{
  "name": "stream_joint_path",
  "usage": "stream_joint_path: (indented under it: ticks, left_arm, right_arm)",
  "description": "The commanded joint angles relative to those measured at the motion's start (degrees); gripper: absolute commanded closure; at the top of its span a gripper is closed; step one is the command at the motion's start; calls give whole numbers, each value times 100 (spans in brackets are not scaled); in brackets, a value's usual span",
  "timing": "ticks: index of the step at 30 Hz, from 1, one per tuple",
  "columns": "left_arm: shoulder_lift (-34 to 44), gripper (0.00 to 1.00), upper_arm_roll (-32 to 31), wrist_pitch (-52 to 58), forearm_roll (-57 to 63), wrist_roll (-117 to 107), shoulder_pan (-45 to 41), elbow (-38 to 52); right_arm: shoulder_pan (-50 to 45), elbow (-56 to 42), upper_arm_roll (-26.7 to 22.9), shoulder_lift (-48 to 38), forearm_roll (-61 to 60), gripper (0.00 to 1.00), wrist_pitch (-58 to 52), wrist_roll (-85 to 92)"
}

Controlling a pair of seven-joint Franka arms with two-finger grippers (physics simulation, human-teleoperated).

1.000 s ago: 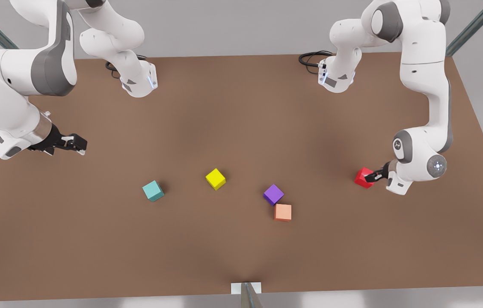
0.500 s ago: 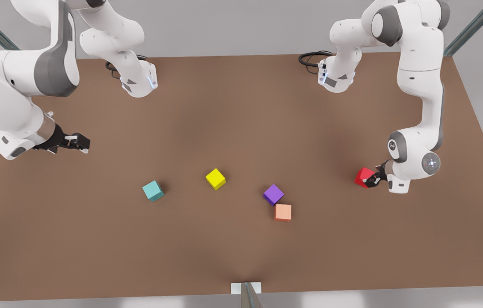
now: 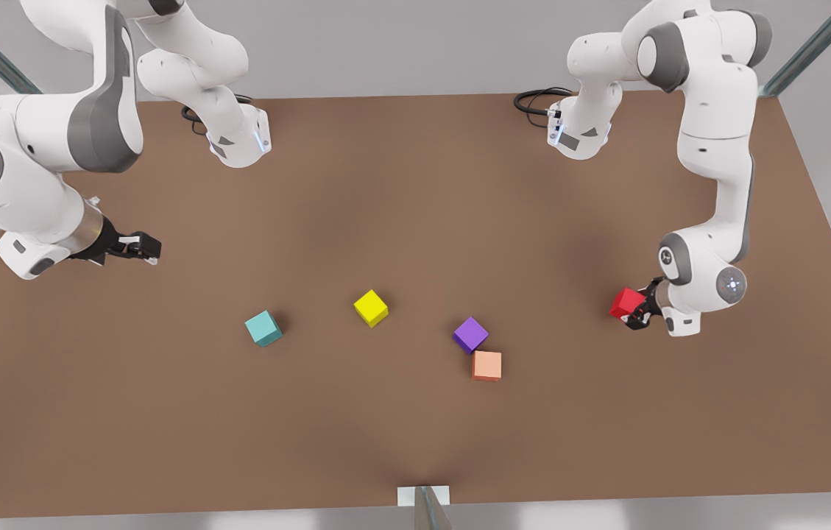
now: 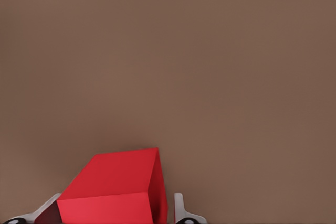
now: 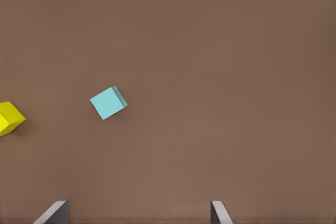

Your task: Pick up red wooden cube and pass to hand red wooden cube and place in blue wooden cube

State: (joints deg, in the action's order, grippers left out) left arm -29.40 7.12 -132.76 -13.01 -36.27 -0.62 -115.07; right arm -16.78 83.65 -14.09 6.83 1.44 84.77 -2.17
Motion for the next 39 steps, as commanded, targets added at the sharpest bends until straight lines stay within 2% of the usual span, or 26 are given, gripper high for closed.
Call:
stream_joint_path:
  ticks: [1,10,11,12,13,14,17,20,21,22,24,25,26,28,30,32,33,35,39]
  left_arm:
    - [-40,0,0,-128,-17,-688,0,2]
    - [-224,0,-9,-216,-140,-688,-9,11]
    - [-233,4,-9,-216,-140,-688,0,11]
    - [-233,19,-9,-216,-140,-688,-9,20]
    - [-233,29,-17,-216,-140,-688,-9,20]
    - [-233,32,-17,-216,-132,-688,-9,29]
    - [-31,32,-70,-110,-140,-671,-26,46]
    - [286,32,-579,-13,-79,-635,-97,108]
    - [321,32,-852,284,-70,-627,-70,423]
    - [268,32,-1089,1038,-70,-627,-71,1045]
    - [-30,32,-1387,2681,-158,-627,-79,2382]
    - [-75,32,-1792,3317,-693,-627,-70,2814]
    - [-84,32,-2108,3318,-1387,-627,-70,2920]
    - [-804,32,-3145,3309,-1669,-627,-79,3790]
    - [-1085,31,-3708,3274,-1889,-469,-79,4124]
    - [-1936,32,-4340,3239,-2294,101,-88,4984]
    - [-2482,36,-4684,2887,-2469,506,-132,5266]
    - [-2773,36,-4807,2492,-2900,1965,-184,5416]
    - [-3037,36,-4816,2210,-3102,3706,-483,5689]
  right_arm:
    - [0,3,-6,-6,-3,0,-48,-21]
    - [8,20,11,-6,-3,0,-74,-21]
    - [8,20,11,-6,-3,0,-101,-30]
    - [9,20,11,-6,-3,0,-101,-30]
    - [8,20,11,-6,-3,0,-101,-30]
    - [17,20,11,-6,-3,0,-101,-21]
    - [9,29,11,3,-3,0,-118,-21]
    - [0,38,11,3,-3,0,-162,-38]
    - [-44,-102,29,108,41,0,-145,67]
    - [-106,-470,46,327,6,0,-127,259]
    - [-97,-604,46,539,-617,0,92,480]
    - [-115,-613,55,653,-776,0,347,532]
    - [-53,-595,3,794,-1496,0,427,1050]
    - [219,-551,-15,1198,-2682,0,339,2211]
    - [342,-446,-6,1523,-3562,0,277,3616]
    - [492,-542,-6,2050,-4045,0,330,5302]
    - [632,-647,-6,2419,-4529,0,339,6051]
    - [747,-1052,11,2903,-4907,0,321,7554]
    - [782,-982,64,3255,-5768,0,304,9172]
